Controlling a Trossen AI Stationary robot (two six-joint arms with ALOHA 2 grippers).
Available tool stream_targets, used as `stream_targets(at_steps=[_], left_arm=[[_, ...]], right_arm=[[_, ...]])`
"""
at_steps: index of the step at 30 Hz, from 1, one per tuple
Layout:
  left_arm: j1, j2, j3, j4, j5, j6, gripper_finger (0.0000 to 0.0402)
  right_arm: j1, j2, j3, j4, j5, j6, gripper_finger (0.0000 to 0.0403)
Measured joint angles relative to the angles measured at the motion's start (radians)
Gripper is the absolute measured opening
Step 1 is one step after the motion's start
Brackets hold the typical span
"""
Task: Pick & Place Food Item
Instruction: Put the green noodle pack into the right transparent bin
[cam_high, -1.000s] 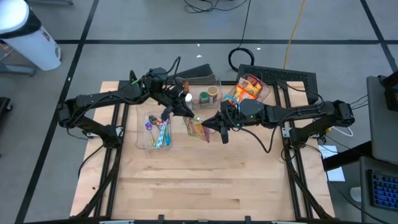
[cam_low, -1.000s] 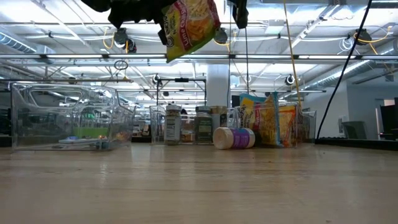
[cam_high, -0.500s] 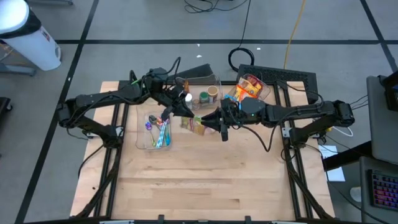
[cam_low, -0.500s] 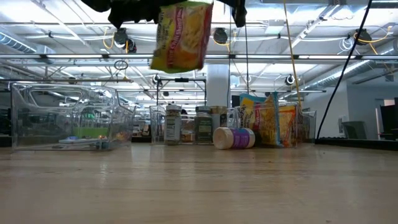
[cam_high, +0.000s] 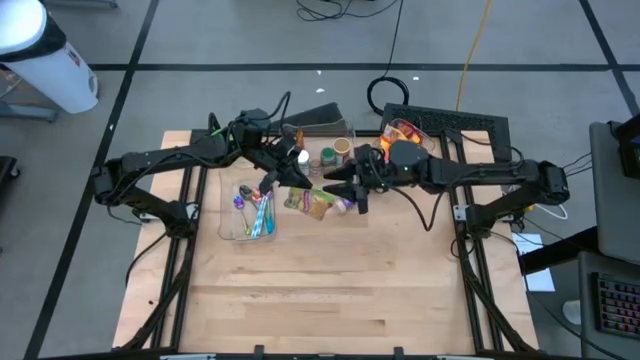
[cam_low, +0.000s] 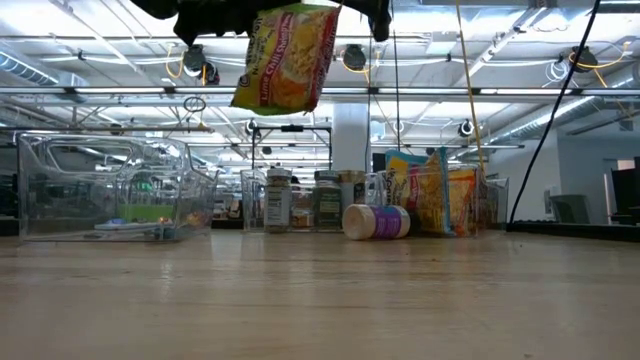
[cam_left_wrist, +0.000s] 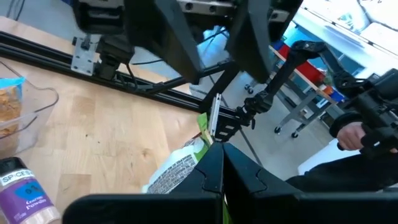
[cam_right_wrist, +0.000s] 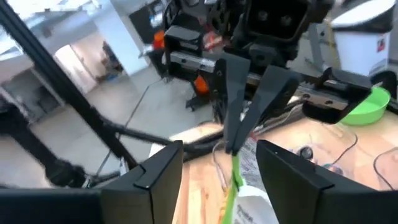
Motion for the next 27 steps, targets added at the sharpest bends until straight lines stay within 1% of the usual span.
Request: stream_targets(at_steps=[4,6,15,20,22,24,27], left_arm=[[0.0,0.0,0.0,-0.005,-0.032,0.007,0.0],[0.0,0.0,0.0,-0.005,-0.047,0.007,0.0],[0.001,0.0,0.0,0.001,-0.053,0.007,0.0],[0.001,0.0,0.0,0.004,-0.063,0.002,0.0],[0.001,0.0,0.0,0.004,-0.063,0.0,0.0],[0.001,0.0,0.0,0.004,-0.064,0.0,0.0],[0.001,0.0,0.0,0.005,-0.071,0.0,0.0]], right_arm=[[-0.007,0.029,0.086,-0.177,-0.016,-0.053,0.02],[-0.007,0.044,0.112,-0.226,-0.016,-0.073,0.0197],[-0.007,0.106,0.121,-0.248,-0.012,-0.079,0.019],[-0.008,0.112,0.121,-0.252,-0.006,-0.082,0.0185],[-0.012,0.11,0.121,-0.249,0.017,-0.084,0.0176],[-0.017,0.111,0.121,-0.252,0.022,-0.091,0.0159],[-0.023,0.112,0.121,-0.252,0.012,-0.098,0.0117]])
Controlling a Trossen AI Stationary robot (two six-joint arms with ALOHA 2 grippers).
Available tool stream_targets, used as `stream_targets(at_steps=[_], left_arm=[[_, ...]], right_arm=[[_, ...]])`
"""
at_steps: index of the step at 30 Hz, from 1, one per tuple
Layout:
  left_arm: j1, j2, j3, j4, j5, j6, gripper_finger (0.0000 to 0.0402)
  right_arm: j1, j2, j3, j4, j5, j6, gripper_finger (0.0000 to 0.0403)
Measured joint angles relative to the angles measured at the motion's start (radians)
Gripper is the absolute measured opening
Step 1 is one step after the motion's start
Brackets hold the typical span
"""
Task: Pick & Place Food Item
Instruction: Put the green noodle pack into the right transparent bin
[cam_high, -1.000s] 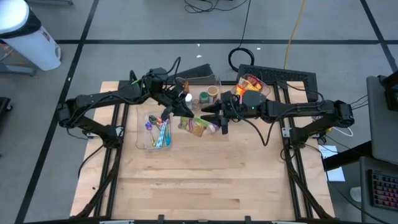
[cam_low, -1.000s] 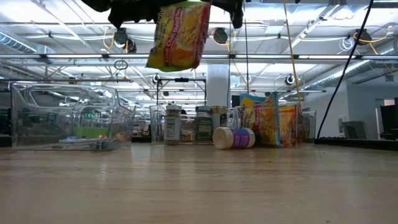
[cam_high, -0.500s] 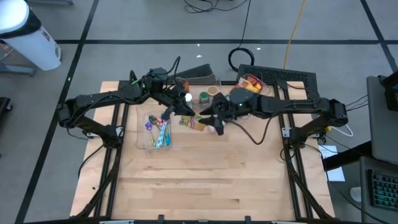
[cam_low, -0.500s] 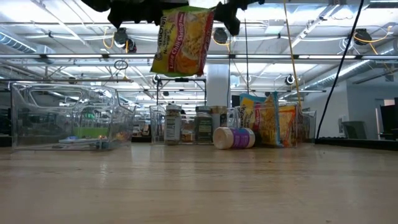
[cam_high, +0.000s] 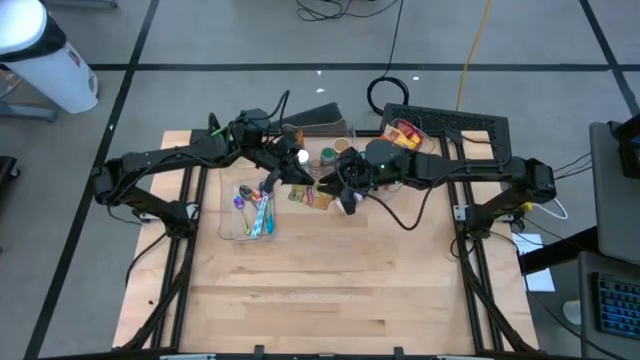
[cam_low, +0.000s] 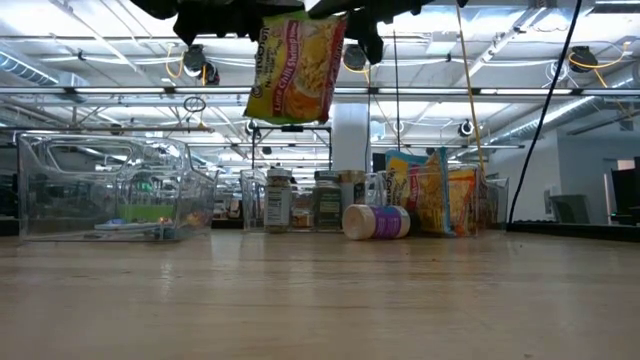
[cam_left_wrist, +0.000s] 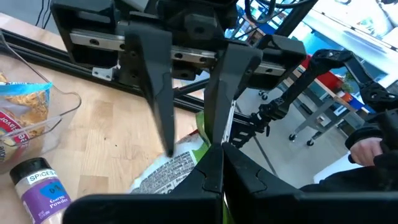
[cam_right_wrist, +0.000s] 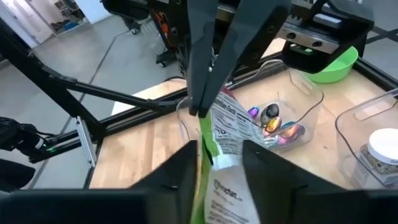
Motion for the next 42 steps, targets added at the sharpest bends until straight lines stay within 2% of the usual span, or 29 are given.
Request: stream_targets(at_steps=[6,8,14,26,32,37,42], left_arm=[[0.0,0.0,0.0,0.0,0.0,0.0,0.0],[0.0,0.0,0.0,0.005,-0.001,0.0,0.0],[0.0,0.0,0.0,0.074,-0.028,-0.056,0.0002],[0.001,0.0,0.0,0.24,-0.066,-0.133,0.0048],[0.011,0.0,0.0,0.278,-0.089,-0.182,0.0102],[0.013,0.0,0.001,0.306,-0.086,-0.212,0.0163],[0.005,0.0,0.001,0.307,-0.081,-0.19,0.0205]], right_arm=[[-0.004,0.0,0.0,-0.002,-0.026,0.002,0.0022],[-0.005,0.0,0.0,-0.003,-0.026,-0.001,0.0006],[-0.005,0.0,0.0,0.022,-0.023,0.003,0.0001],[-0.005,0.0,0.0,0.032,-0.022,-0.011,0.0],[-0.005,-0.043,-0.001,-0.026,-0.026,-0.036,0.0],[-0.005,-0.113,-0.002,-0.148,-0.03,-0.072,0.0],[-0.006,-0.198,0.0,-0.288,-0.028,-0.136,0.0]])
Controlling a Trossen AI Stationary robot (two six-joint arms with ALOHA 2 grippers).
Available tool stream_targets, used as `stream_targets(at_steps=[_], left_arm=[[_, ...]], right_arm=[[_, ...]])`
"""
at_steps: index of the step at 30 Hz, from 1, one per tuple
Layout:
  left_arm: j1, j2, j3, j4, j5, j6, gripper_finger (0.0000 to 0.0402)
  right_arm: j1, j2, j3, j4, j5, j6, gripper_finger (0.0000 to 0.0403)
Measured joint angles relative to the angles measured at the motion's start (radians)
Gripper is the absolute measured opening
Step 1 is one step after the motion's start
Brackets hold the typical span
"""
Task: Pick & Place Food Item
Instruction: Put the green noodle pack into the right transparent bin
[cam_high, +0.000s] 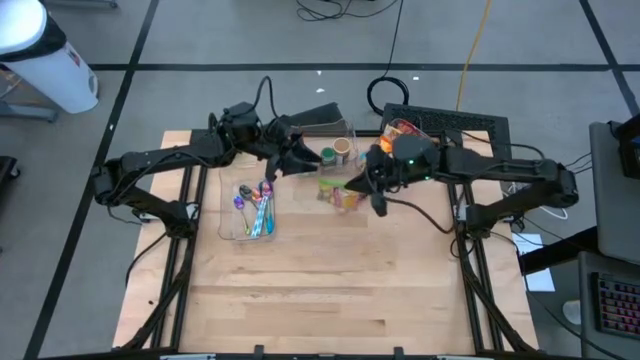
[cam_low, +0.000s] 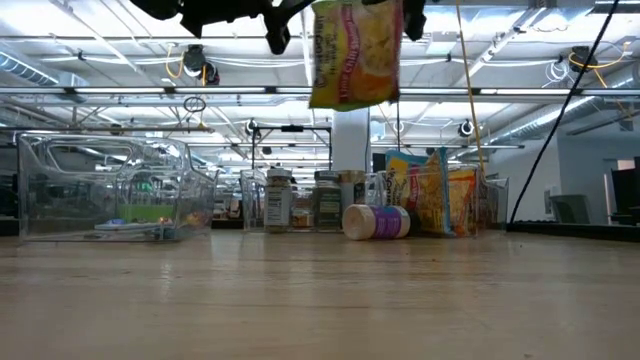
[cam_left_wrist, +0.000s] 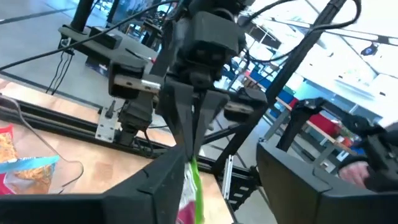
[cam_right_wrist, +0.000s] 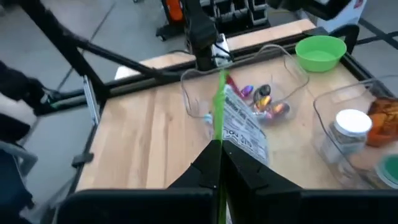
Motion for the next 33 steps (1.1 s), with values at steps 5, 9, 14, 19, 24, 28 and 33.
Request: stream_targets(at_steps=[5,9,14,19,24,28,33], left_arm=[[-0.001,0.0,0.0,0.0,0.003,0.01,0.022],[0.0,0.0,0.0,0.0,-0.005,0.01,0.0216],[0.001,0.0,0.0,-0.001,-0.01,0.012,0.0205],[0.001,0.0,0.0,-0.006,-0.005,0.039,0.0195],[0.001,0.0,0.0,-0.03,-0.004,0.078,0.0195],[0.001,0.0,0.0,-0.087,-0.004,0.111,0.0201],[0.001,0.0,0.0,-0.11,-0.005,0.119,0.0204]], right_arm=[[-0.035,-0.065,0.0,-0.11,0.034,0.009,0.0],[-0.066,-0.102,0.0,-0.125,0.088,0.043,0.0],[-0.105,-0.141,0.0,-0.144,0.142,0.069,0.0],[-0.121,-0.158,0.0,-0.162,0.132,0.051,0.0],[-0.123,-0.157,0.0,-0.176,0.131,0.051,0.0],[-0.122,-0.157,0.0,-0.191,0.126,0.047,0.0],[-0.123,-0.157,0.0,-0.191,0.076,0.046,0.0]])
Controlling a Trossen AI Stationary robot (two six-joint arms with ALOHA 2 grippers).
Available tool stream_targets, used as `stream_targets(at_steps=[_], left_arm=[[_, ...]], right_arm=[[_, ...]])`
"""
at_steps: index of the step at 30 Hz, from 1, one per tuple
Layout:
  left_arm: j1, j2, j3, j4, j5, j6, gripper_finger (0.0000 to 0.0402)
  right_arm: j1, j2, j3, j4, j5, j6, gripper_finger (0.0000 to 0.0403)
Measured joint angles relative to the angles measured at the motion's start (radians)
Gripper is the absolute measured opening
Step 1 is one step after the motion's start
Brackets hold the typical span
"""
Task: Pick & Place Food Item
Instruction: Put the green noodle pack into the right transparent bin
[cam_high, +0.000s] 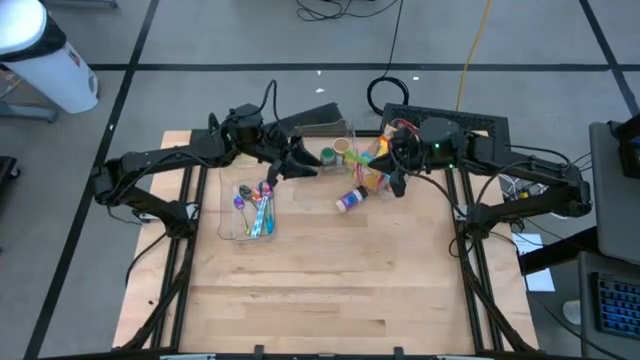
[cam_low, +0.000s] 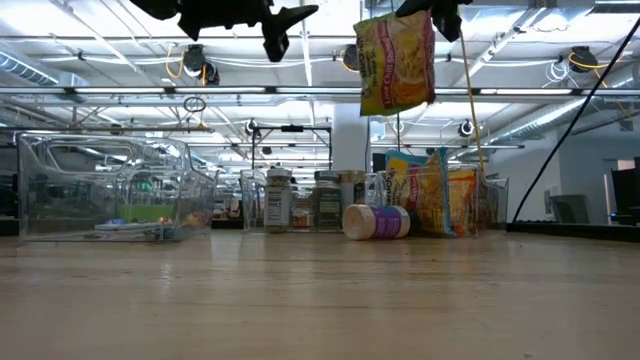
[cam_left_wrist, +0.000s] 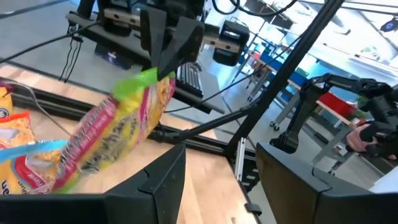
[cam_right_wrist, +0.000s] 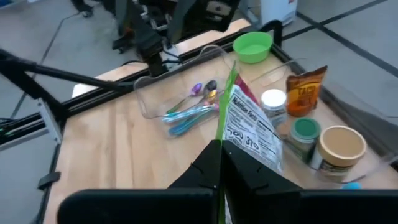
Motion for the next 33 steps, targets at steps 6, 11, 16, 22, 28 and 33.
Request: stream_targets(at_steps=[6,11,16,22,28,33], left_arm=[[-0.022,0.012,0.0,-0.001,-0.002,0.032,0.0198],[-0.043,0.021,0.0,0.003,-0.035,0.07,0.0202],[-0.057,0.021,0.0,0.007,-0.077,0.104,0.0204],[-0.081,0.022,0.0,0.044,-0.093,0.1,0.0203],[-0.1,0.035,0.001,0.061,-0.174,0.101,0.02],[-0.109,0.046,0.0,0.075,-0.18,0.092,0.02]], right_arm=[[0.026,0.007,0.0,0.035,-0.105,0.002,0.0],[0.052,0.007,0.0,0.07,-0.13,0.003,0.0],[0.076,0.007,0.0,0.097,-0.129,0.004,0.0],[0.082,0.013,0.0,0.119,-0.129,0.003,0.0],[0.082,0.03,0.0,0.151,-0.182,0.004,0.0],[0.082,0.041,0.0,0.162,-0.182,0.002,0.0]])
